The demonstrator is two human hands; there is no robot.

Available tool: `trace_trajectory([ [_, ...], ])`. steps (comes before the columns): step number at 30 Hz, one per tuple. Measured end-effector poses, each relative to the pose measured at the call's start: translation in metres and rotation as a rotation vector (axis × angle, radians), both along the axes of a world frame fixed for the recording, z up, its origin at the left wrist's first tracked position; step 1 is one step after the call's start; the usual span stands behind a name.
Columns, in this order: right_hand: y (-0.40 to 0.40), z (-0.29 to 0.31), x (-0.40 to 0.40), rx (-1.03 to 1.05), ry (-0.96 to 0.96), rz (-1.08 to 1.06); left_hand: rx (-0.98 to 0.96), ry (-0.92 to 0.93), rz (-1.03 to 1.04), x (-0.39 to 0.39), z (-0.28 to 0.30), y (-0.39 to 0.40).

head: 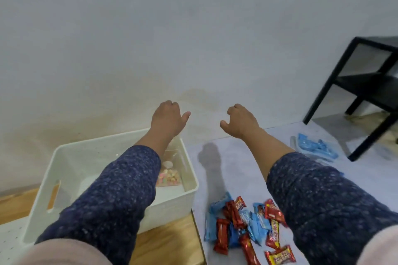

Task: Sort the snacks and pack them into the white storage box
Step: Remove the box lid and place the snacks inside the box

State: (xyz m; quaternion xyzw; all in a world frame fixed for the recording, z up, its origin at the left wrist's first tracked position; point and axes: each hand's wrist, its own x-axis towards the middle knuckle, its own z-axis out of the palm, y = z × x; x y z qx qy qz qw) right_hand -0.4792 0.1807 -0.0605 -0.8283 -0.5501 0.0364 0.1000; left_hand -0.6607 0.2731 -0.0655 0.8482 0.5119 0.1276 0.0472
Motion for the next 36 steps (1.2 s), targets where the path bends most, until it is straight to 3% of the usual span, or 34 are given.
trace_trajectory([
  [19,-0.202,-0.038,0.260,-0.122,0.039,-0.189,-0.089,0.025,-0.228,0.282,-0.046,-0.183],
  [36,-0.199,-0.103,0.387,-0.183,0.158,-0.267,-0.178,0.235,-0.428,0.429,-0.117,-0.175],
])
